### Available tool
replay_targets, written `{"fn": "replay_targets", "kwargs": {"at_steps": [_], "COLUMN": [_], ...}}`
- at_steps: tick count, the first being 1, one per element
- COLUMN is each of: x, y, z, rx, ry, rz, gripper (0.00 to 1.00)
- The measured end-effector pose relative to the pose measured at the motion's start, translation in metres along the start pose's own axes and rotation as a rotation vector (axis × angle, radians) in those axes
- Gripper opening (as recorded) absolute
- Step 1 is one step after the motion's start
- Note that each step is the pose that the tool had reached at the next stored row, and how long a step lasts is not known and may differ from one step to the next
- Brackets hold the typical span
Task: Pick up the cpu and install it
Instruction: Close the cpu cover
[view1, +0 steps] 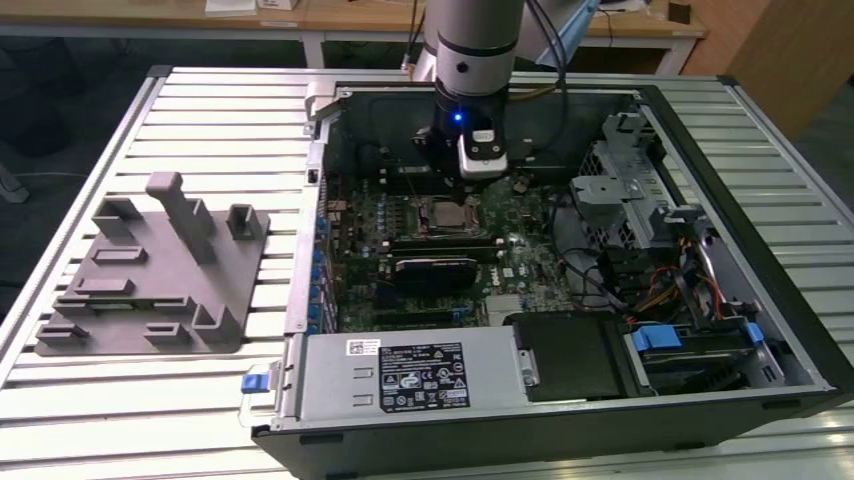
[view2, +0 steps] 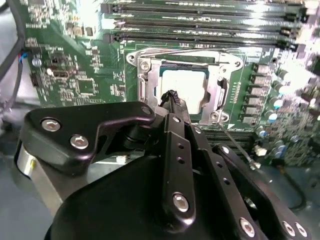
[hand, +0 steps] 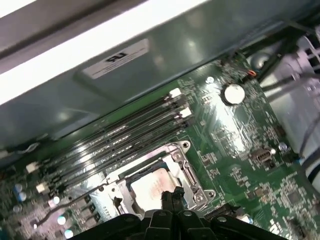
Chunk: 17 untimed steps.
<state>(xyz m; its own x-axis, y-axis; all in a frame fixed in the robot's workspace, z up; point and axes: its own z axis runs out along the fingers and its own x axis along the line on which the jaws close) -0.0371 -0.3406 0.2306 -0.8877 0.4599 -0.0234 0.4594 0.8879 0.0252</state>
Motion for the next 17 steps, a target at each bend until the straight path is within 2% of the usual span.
{"fn": "replay_targets", "kwargs": {"at_steps": [17], "x": [0.0000], "y": [0.0000], "z": [0.0009], "rx": [-0.0072], "ry": [0.0078], "rz": [-0.308], "gripper": [0.11]}}
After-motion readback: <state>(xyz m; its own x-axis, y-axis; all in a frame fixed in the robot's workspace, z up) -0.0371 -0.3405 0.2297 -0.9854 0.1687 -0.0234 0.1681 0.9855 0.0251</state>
